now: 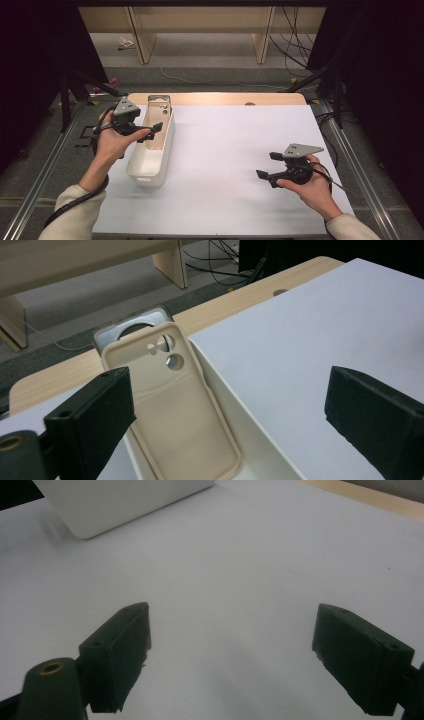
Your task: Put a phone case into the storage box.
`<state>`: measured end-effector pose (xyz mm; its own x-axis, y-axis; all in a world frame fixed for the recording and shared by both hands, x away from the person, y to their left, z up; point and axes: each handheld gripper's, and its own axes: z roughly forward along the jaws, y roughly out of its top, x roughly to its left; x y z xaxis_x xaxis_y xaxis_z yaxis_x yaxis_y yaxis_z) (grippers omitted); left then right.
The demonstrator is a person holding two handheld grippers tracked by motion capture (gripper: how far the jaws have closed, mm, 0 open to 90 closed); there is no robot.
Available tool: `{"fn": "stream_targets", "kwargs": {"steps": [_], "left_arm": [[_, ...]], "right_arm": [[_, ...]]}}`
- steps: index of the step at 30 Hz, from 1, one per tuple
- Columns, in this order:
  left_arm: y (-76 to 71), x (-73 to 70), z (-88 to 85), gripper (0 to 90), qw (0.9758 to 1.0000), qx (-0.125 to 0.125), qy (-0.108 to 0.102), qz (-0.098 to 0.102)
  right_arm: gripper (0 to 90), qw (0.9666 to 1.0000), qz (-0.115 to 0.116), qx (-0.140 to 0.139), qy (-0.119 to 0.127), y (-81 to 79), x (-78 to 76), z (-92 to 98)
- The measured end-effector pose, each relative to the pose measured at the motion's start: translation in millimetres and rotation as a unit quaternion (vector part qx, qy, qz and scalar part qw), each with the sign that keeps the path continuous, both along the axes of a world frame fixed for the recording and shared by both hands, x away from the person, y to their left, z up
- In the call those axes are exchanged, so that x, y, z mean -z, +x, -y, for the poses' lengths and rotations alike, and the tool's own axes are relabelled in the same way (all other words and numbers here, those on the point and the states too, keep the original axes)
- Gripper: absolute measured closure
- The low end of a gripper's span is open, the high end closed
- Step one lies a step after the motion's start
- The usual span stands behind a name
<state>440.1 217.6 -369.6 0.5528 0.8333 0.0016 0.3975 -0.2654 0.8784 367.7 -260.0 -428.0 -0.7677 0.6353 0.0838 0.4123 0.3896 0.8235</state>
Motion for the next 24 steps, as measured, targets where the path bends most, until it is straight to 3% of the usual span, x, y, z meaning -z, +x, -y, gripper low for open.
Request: {"fn": "stream_targets", "kwargs": {"steps": [5, 24], "left_arm": [[-10.0, 3.2, 5.6, 3.5, 0.9998, 0.01, -0.014, 0.004], [-37.6, 16.4, 16.8, 3.9, 0.9992, 0.038, -0.003, 0.011]], "right_arm": [[16.8, 1.0, 0.0, 0.0, 0.0, -0.2, -0.3, 0.2], [16.8, 1.0, -0.001, -0.001, 0.0, -0.3, -1.0, 0.5]]}}
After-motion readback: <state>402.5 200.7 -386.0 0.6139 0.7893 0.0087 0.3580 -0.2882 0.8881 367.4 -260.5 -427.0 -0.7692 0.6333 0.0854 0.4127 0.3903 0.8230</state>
